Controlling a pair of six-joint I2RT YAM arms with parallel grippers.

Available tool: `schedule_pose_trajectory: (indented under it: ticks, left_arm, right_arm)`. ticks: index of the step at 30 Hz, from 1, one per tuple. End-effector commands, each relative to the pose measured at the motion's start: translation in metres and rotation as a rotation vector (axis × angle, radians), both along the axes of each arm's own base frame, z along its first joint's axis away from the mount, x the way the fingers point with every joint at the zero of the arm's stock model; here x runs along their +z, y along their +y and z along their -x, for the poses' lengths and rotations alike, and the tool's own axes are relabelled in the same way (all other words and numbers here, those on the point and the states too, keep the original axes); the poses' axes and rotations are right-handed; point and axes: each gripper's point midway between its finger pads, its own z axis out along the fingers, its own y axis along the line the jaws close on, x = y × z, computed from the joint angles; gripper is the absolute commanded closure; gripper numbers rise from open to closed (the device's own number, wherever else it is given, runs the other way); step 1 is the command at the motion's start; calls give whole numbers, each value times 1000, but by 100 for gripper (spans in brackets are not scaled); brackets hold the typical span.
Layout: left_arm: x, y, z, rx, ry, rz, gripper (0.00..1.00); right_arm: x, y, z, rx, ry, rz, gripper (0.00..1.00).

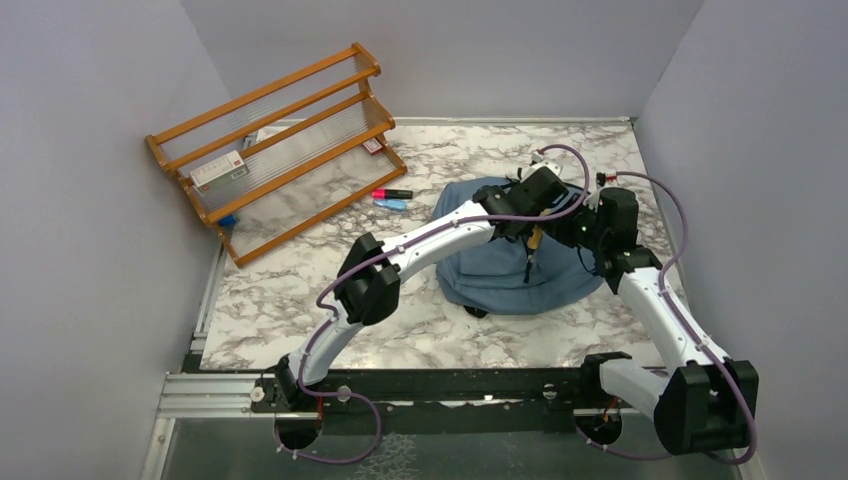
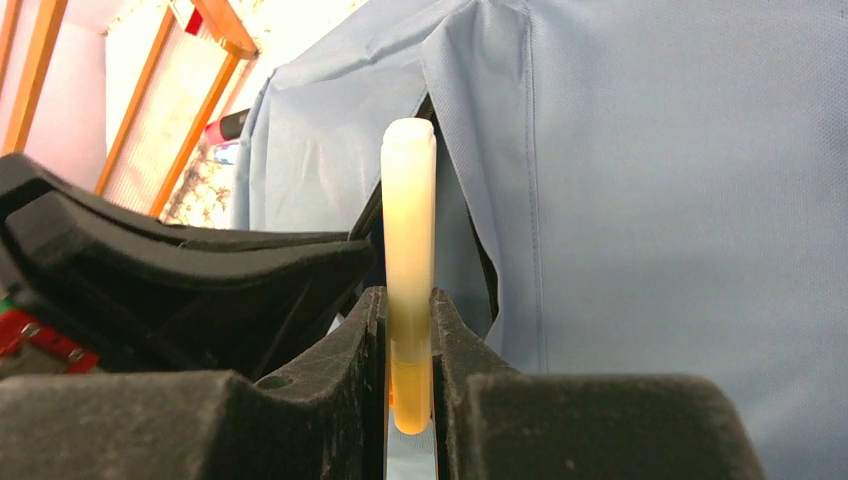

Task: Pack the student bag
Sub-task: Place the stationery in the student bag.

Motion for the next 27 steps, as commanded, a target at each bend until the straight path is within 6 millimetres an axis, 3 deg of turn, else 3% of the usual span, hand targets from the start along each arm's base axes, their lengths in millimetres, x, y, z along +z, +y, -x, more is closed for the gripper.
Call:
schedule_pose_trajectory:
  ticks: [1, 8, 13, 20, 27]
  left_arm:
    - [33, -4, 6, -8, -22, 78, 100]
    - [32, 0, 6, 1, -23, 73, 100]
    - [34, 1, 4, 7, -30, 71, 100]
    - [32, 1, 4, 8, -30, 66, 100]
    - [29, 0, 4, 5, -24, 65, 100]
  right_arm:
    - [10, -4, -20, -16, -76, 8, 99]
    - [1, 20, -27, 137, -100, -38, 99]
    - [-12, 35, -17, 228, -67, -83, 99]
    - [-50, 29, 2, 166, 98, -104, 99]
    - [-62, 47, 11, 277, 136, -172, 97]
